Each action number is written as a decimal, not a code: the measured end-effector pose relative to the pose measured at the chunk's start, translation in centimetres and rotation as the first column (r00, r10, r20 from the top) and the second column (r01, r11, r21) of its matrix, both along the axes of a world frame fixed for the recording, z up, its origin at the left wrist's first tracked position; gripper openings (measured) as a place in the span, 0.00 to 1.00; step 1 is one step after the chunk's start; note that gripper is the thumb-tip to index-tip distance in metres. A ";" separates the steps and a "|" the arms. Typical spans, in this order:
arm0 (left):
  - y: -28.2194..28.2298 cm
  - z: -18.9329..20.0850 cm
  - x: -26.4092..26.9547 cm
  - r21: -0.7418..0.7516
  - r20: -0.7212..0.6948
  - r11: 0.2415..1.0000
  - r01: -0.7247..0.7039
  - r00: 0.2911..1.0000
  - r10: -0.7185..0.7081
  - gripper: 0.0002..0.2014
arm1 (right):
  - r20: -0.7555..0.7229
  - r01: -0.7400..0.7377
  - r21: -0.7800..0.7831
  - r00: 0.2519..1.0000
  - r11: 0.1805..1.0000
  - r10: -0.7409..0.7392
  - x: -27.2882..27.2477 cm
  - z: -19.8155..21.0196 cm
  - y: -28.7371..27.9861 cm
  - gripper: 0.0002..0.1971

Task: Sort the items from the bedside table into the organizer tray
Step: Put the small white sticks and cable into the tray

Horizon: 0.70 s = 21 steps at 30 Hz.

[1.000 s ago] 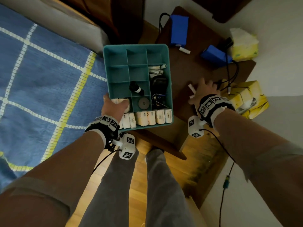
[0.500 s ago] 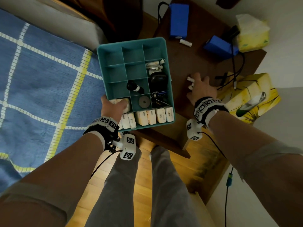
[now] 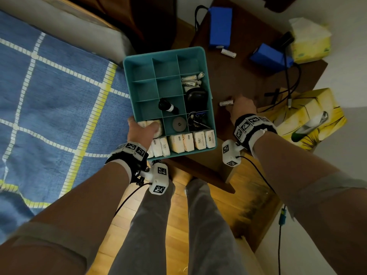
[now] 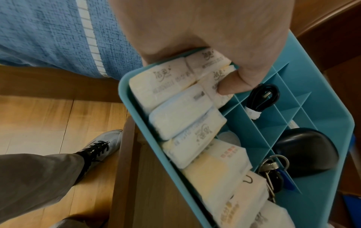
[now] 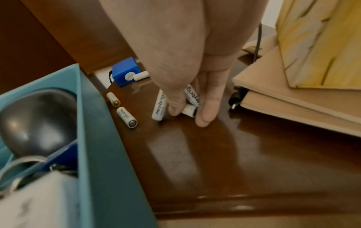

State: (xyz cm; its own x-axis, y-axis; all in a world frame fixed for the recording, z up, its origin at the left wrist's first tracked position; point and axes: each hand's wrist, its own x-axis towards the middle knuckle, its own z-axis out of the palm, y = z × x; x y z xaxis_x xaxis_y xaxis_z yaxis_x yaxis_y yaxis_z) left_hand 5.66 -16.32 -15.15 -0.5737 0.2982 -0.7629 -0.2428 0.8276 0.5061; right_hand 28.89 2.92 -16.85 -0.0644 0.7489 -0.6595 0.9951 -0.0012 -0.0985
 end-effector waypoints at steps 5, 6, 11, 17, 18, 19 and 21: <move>0.1 0.2 -0.1 0.006 0.023 1.000 -0.013 1.000 0.013 0.34 | -0.116 0.134 0.064 0.985 0.989 -0.126 0.3 0.7 -0.5 0.13; 0.0 0.2 -0.1 0.009 0.025 1.000 -0.011 1.000 0.011 0.35 | -0.113 0.146 0.090 0.984 0.985 -0.136 0.3 0.9 -0.6 0.14; 0.0 0.4 -0.1 0.010 0.042 1.000 -0.001 0.999 0.001 0.33 | -0.236 0.123 0.146 0.968 0.982 -0.087 -0.4 1.5 -0.7 0.19; -0.2 0.4 -0.6 0.005 0.001 1.000 0.018 1.000 -0.018 0.32 | -0.073 -0.247 0.032 0.966 0.969 0.248 -2.2 0.4 -1.4 0.18; -0.2 0.3 -0.6 0.006 -0.004 1.000 0.024 1.000 -0.024 0.31 | -0.057 -0.240 0.043 0.969 0.970 0.242 -2.0 0.2 -1.6 0.18; -0.4 0.3 -0.8 0.006 -0.005 1.000 0.021 1.000 -0.021 0.32 | -0.052 -0.229 0.052 0.971 0.972 0.232 -1.9 0.0 -1.8 0.17; -0.6 0.3 -1.0 0.002 0.005 1.000 0.012 1.000 -0.012 0.34 | -0.057 -0.201 0.067 0.977 0.977 0.205 -1.5 -0.2 -2.1 0.15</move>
State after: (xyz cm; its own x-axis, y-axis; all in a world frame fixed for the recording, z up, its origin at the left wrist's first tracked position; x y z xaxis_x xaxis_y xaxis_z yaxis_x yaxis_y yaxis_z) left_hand 4.61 -16.90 -14.86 -0.5662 0.3070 -0.7649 -0.2352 0.8292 0.5070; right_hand 27.39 0.84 -17.04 -0.2590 0.7545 -0.6031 0.9658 0.2081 -0.1544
